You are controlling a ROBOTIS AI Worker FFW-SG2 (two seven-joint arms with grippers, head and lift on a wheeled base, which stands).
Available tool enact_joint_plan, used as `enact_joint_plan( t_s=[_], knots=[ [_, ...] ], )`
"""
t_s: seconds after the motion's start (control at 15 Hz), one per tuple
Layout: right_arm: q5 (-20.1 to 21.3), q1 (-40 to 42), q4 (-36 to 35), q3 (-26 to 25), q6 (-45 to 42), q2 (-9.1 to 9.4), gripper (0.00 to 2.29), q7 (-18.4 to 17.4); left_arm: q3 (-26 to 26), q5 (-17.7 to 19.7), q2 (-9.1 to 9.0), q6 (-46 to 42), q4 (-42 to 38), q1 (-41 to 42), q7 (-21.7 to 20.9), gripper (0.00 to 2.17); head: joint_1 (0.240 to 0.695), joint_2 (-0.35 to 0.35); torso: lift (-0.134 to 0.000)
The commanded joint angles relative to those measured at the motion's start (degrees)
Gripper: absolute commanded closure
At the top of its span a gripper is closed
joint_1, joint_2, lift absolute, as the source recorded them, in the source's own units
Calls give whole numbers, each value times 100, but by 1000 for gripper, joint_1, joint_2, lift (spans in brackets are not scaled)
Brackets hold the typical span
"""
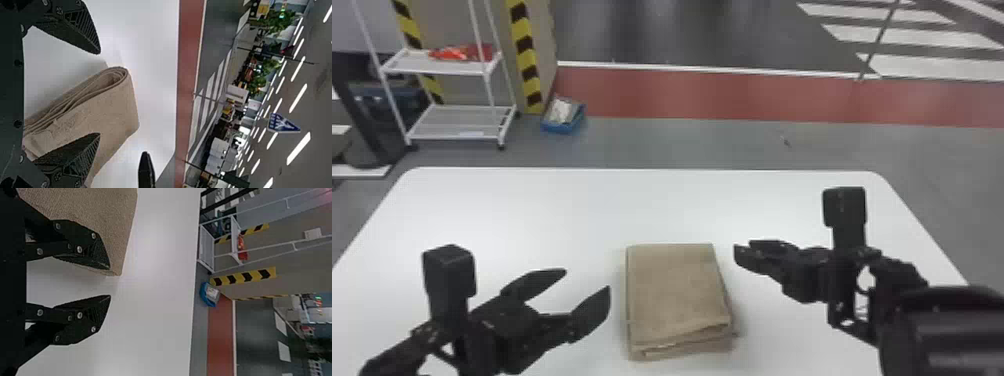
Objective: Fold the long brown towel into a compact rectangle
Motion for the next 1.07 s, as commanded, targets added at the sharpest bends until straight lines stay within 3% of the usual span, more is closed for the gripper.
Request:
enact_joint_plan(
  t_s=[0.0,0.2,0.33,0.4,0.6,1.0],
  knots=[
    [-451,969,-49,-82,-2003,65,66,-594,159,197,-21,-1165,-166,472,387,97,695,-106,-124],
    [-478,1707,3,103,-4535,206,73,-1579,265,531,-56,-4136,107,1236,1512,90,695,-83,-124],
    [-460,2024,153,305,-5308,118,90,-2150,98,408,-38,-5665,353,1676,2409,93,695,-19,-124],
    [-478,2059,241,323,-5308,74,90,-2247,98,267,-47,-5911,397,1781,2628,93,695,5,-124],
    [-495,2085,337,490,-5255,-128,90,-2677,168,206,-65,-5701,388,1913,2690,93,695,39,-124],
    [-495,2138,329,692,-5449,-339,90,-2792,168,-58,-117,-4892,274,2010,2725,93,695,52,-124]
  ],
)
